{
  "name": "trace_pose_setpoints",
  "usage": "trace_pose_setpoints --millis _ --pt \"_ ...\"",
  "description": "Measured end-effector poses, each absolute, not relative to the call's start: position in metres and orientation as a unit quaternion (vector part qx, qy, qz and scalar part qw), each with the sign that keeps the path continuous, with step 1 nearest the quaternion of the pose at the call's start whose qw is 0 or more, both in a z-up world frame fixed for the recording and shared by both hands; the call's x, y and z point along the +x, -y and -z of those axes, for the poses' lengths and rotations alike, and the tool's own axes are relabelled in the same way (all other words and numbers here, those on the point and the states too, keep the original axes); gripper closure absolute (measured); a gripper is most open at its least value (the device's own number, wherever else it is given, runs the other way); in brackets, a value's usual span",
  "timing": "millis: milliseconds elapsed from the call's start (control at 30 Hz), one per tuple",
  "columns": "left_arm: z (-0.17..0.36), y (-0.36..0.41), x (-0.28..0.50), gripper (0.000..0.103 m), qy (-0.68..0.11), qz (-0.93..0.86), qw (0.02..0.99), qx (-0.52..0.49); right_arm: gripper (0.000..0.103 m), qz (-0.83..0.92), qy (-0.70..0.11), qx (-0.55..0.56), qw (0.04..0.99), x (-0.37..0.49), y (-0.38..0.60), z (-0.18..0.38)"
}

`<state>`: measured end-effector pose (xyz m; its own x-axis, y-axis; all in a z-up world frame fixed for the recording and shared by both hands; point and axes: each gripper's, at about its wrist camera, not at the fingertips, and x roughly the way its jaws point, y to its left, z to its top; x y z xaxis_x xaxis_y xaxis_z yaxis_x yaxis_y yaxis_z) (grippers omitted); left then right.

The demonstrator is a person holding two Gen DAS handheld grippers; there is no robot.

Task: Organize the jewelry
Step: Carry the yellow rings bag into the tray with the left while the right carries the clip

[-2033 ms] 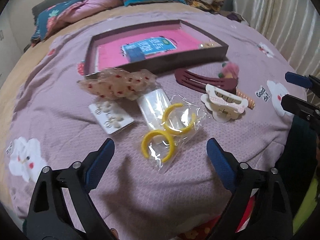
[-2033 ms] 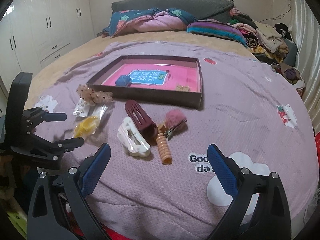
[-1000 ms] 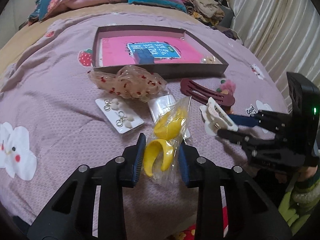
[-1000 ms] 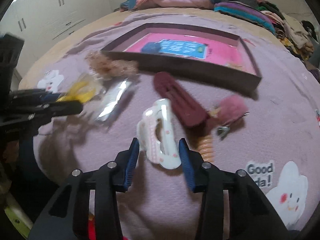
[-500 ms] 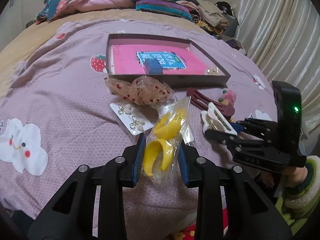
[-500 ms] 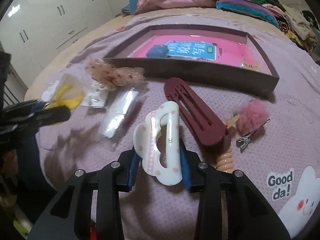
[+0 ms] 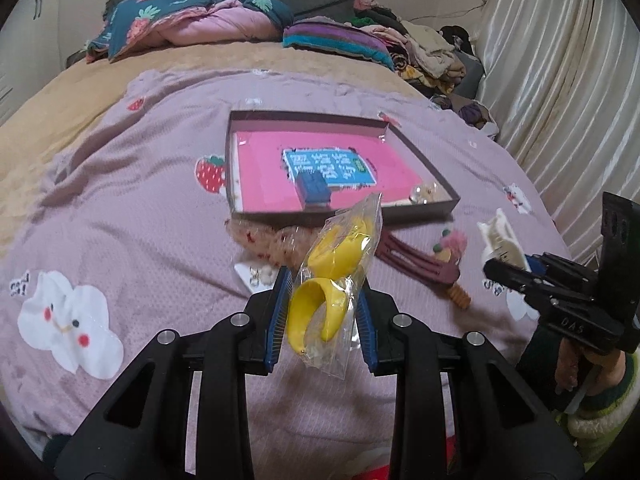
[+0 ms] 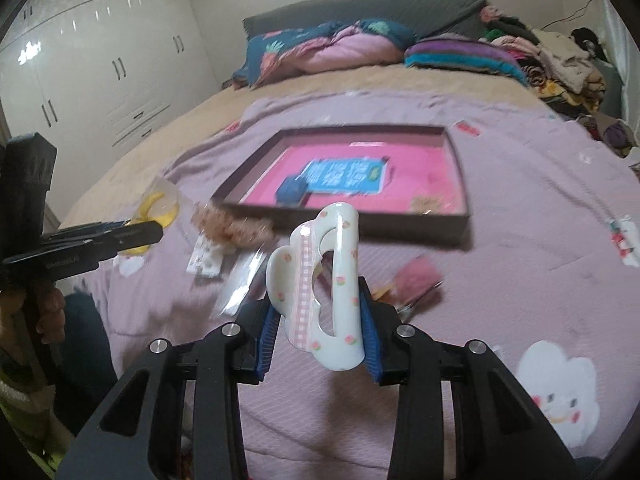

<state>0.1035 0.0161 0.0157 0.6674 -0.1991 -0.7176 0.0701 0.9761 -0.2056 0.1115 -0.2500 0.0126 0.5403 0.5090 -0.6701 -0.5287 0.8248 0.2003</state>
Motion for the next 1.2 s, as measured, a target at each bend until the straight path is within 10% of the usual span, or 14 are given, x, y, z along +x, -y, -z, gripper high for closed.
trace_pose_setpoints --millis 1200 --pt "-0.04 -0.032 0.229 0.08 -0.404 0.05 0.908 -0.102 0.068 -0.249 -0.31 0.014 0.917 0.233 0.265 -0.098"
